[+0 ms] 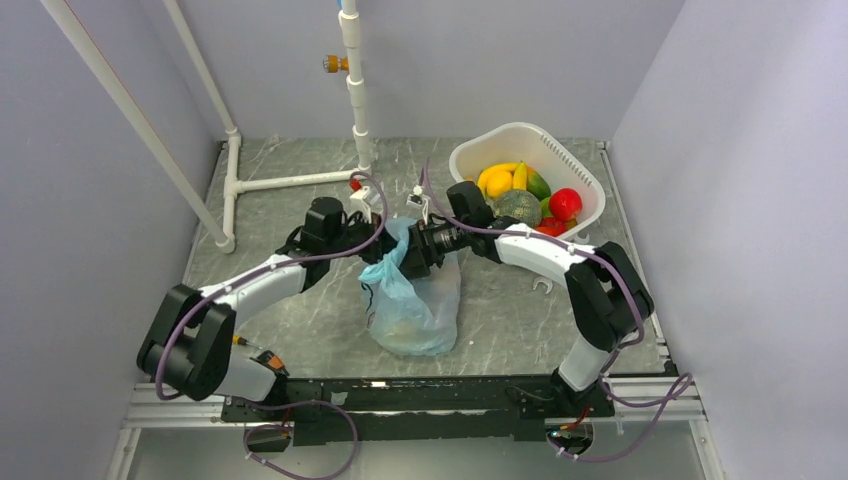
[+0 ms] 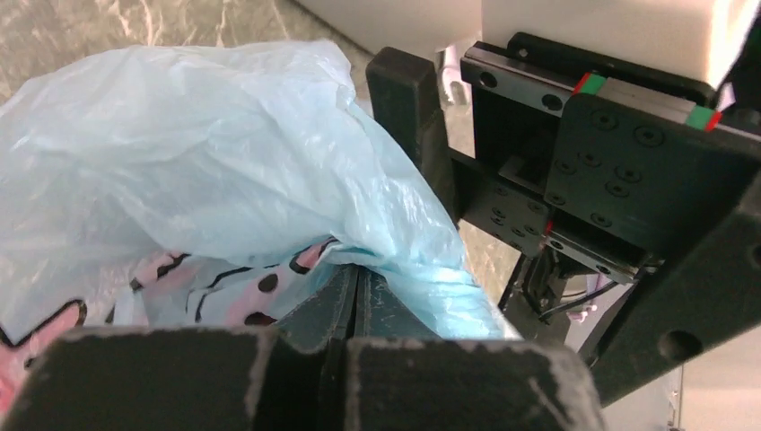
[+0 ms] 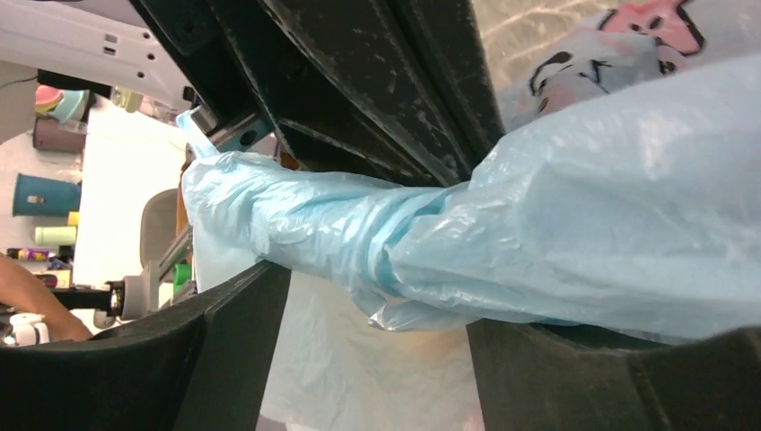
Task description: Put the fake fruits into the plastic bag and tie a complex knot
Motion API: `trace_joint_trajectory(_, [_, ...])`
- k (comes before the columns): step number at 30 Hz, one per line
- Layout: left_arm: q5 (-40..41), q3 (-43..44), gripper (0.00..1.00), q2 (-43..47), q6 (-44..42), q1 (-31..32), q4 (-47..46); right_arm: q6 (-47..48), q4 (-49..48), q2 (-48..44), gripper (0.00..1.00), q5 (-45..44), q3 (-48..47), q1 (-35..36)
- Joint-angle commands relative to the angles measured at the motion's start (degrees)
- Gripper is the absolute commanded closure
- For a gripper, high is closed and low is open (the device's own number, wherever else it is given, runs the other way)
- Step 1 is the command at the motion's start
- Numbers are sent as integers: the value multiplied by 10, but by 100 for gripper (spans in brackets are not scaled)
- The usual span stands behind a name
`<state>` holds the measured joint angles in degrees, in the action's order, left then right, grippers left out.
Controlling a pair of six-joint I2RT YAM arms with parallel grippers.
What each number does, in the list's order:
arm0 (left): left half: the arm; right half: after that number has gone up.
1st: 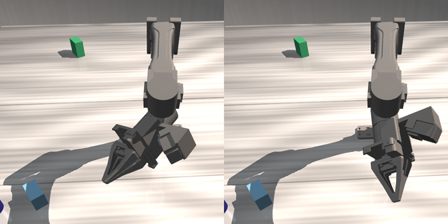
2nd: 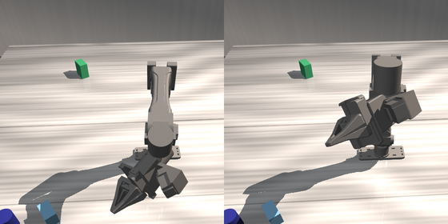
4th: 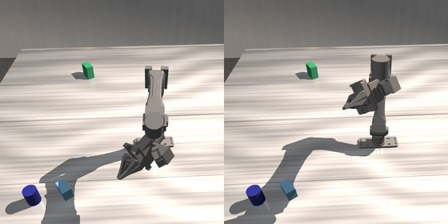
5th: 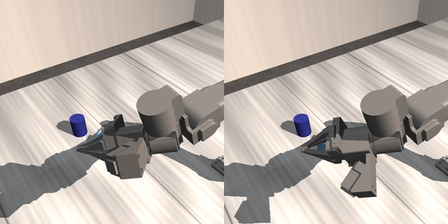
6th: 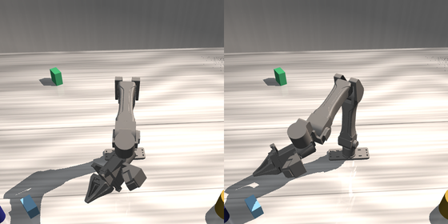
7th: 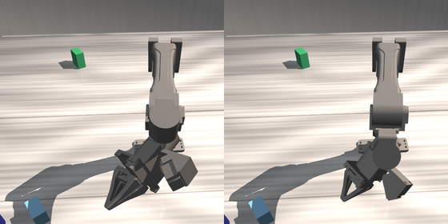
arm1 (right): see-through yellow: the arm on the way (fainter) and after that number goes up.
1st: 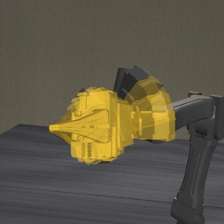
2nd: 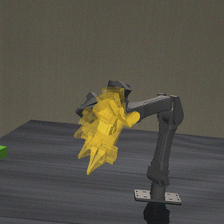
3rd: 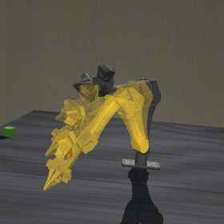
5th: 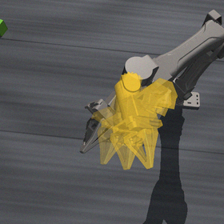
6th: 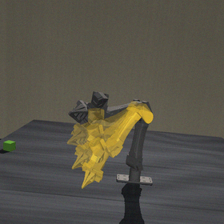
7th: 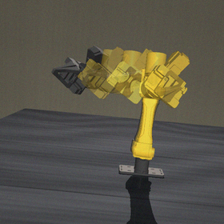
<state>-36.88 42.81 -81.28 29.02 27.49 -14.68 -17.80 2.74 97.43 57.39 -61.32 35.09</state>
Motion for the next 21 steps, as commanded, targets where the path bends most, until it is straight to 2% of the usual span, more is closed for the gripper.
trace_joint_trajectory(1, [-162,-24,100,83,23,17,-29,-16,-123,-56,23,-27,10,-4])
trace_joint_trajectory(3, [-182,-49,100,100,23,16,-34,44,-70,-90,21,-31,26,-10])
trace_joint_trajectory(7, [-194,-76,100,117,26,12,-46,163,108,-143,21,-12,43,-52])
trace_joint_trajectory(10, [-190,-67,100,114,0,9,-22,189,159,-181,22,-4,49,-86])
trace_joint_trajectory(13, [-191,-58,100,99,-5,7,-18,172,142,-188,27,-21,57,-91])
trace_joint_trajectory(19, [-160,-26,100,56,-4,8,-15,86,52,-131,33,-37,61,-76])
trace_joint_trajectory(21, [-167,-21,100,32,17,7,-45,65,11,-121,35,-45,67,-61])
